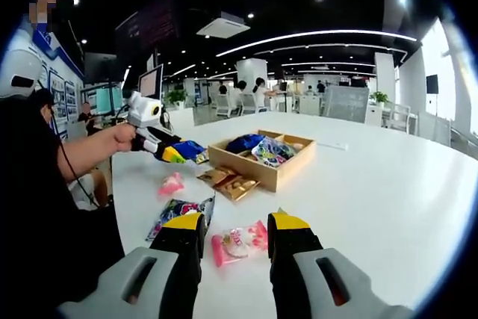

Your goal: Pick up the scattered marshmallows, QQ candies, Oreo cookies, and mixed nuts on the table and sort them into separate containers

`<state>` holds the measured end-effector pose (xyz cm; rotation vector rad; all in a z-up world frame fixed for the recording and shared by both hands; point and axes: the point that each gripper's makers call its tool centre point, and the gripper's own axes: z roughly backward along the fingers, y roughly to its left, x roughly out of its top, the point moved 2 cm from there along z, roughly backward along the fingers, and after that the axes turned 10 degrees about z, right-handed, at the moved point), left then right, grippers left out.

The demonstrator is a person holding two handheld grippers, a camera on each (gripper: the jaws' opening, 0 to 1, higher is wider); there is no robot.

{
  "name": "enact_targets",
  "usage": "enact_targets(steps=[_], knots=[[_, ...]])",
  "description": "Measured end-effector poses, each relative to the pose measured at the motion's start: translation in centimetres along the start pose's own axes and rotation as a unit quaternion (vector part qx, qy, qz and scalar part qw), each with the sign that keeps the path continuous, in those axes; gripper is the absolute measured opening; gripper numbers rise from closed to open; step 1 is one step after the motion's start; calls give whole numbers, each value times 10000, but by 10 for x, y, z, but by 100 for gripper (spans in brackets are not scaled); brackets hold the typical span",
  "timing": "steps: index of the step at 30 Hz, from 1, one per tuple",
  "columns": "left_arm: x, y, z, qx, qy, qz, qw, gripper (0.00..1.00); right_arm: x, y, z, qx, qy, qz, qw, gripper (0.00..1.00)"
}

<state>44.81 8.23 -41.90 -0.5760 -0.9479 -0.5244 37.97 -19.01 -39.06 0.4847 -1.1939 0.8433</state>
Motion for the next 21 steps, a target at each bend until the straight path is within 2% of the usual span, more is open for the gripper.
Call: enact_targets(steps=[21], knots=[[29, -3, -3, -230, -247, -514, 9981, 37, -5, -6, 6, -102, 43, -45, 9999, 30]])
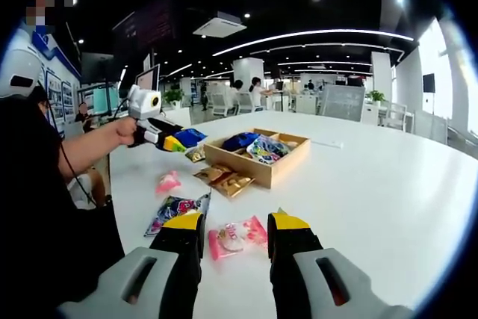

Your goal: Pick up the scattered marshmallows, QQ candies, Oreo cookies, and mixed nuts on the table and sort them into separate containers

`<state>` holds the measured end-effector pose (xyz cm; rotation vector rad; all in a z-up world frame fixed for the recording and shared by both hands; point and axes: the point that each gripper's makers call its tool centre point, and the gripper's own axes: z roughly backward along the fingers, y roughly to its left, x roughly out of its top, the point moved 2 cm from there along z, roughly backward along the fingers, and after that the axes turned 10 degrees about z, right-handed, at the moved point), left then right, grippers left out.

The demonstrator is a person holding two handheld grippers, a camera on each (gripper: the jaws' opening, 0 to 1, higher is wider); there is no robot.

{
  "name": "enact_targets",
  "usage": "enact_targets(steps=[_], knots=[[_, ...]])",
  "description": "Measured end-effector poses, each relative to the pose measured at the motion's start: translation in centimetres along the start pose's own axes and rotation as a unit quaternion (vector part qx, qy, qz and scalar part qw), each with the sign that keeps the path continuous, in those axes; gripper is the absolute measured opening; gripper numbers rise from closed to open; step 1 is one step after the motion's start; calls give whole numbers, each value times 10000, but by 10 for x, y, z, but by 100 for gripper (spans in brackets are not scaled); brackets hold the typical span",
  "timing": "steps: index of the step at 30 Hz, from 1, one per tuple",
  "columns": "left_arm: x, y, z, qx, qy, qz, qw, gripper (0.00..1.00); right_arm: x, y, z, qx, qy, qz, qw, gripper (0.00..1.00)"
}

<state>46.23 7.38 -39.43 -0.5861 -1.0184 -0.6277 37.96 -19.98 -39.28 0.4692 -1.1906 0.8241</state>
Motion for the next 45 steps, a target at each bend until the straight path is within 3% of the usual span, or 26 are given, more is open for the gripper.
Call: enact_targets(steps=[10, 25, 34, 40, 45], knots=[[6, 1, -4, -134, -36, -198, 9997, 37, 1, 0, 1, -5, 12, 10, 10000, 30], [32, 5, -8, -440, -260, -481, 9975, 37, -1, 1, 0, -2, 37, -17, 10000, 30], [37, 1, -14, -609, -288, -664, 9955, 37, -2, 0, 2, -18, 30, -31, 10000, 30], [54, -4, -18, -880, -715, -1027, 9882, 37, -4, -2, 6, -58, 34, -55, 10000, 30], [56, -7, -24, -1021, -749, -1142, 9854, 37, -5, -3, 7, -75, 37, -59, 9999, 30]])
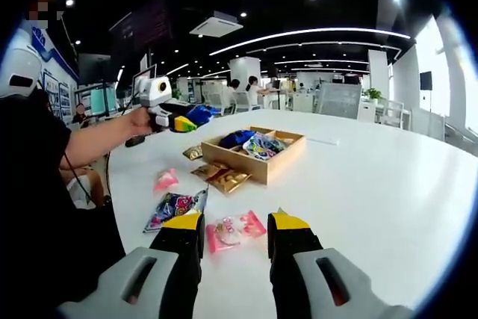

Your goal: Pick up the scattered marshmallows, QQ candies, Oreo cookies, and mixed nuts on the table and sort them into separate containers

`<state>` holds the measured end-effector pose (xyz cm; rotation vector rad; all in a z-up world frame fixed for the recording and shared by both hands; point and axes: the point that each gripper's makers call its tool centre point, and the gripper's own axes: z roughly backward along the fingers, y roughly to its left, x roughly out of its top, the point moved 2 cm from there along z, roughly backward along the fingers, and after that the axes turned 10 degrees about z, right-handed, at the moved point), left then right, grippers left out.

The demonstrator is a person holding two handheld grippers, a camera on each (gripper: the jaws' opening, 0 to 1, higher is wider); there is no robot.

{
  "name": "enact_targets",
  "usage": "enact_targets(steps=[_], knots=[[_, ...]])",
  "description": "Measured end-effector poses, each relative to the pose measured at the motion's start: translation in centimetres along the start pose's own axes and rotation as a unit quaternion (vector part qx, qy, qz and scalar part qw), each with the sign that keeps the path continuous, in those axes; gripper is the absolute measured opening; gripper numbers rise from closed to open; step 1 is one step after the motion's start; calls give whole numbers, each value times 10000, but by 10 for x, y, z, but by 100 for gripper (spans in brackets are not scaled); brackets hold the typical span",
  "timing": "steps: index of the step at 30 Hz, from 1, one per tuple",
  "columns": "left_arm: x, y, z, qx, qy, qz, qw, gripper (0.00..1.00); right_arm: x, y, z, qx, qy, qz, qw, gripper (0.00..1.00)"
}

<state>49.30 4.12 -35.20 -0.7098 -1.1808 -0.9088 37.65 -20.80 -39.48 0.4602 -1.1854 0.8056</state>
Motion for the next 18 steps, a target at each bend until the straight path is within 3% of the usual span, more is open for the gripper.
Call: enact_targets(steps=[13, 18], knots=[[1, 1, -21, -497, 31, -130, 9987, 38, -2, -1, 0, 3, 19, -14, 10000, 30], [6, 8, -30, -692, -126, -129, 9974, 38, -2, -2, 1, -19, 19, -21, 10000, 30]])
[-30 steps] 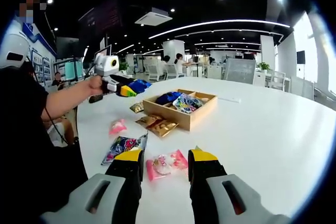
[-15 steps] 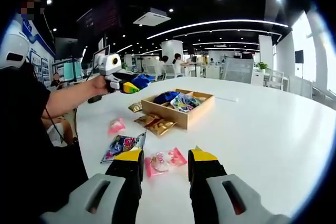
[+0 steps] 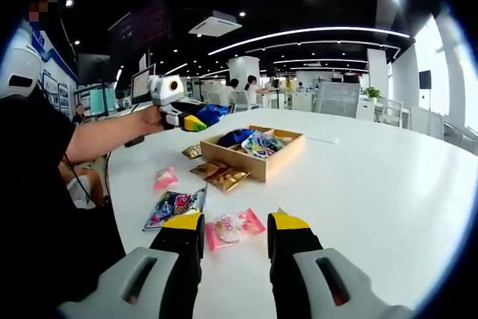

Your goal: Pick up the scattered marshmallows, QQ candies, Oreo cookies, and mixed nuts on the table and sort them into separate containers

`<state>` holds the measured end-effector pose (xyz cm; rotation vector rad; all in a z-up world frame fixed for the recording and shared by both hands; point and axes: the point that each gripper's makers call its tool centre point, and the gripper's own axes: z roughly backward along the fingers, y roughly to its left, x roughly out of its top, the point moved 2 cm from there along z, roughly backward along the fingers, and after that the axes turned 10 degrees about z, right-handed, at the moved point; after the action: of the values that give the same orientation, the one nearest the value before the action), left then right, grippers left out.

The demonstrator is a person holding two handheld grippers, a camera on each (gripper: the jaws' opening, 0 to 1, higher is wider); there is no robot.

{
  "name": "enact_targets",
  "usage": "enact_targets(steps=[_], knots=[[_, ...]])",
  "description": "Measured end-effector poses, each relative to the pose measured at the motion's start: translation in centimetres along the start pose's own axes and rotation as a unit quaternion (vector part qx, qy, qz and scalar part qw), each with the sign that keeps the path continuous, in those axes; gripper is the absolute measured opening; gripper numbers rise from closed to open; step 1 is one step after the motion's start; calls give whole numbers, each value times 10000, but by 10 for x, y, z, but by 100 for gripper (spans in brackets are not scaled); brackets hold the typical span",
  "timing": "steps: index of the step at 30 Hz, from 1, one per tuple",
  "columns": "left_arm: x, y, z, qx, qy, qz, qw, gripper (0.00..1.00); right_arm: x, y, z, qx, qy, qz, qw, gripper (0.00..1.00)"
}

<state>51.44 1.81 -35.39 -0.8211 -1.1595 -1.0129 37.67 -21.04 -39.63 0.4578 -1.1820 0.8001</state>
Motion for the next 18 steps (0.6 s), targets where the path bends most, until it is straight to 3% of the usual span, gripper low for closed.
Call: enact_targets(steps=[18], knots=[[-19, 11, -25, -215, -23, -25, 9998, 38, -4, -5, 1, -20, 56, -33, 10000, 30]])
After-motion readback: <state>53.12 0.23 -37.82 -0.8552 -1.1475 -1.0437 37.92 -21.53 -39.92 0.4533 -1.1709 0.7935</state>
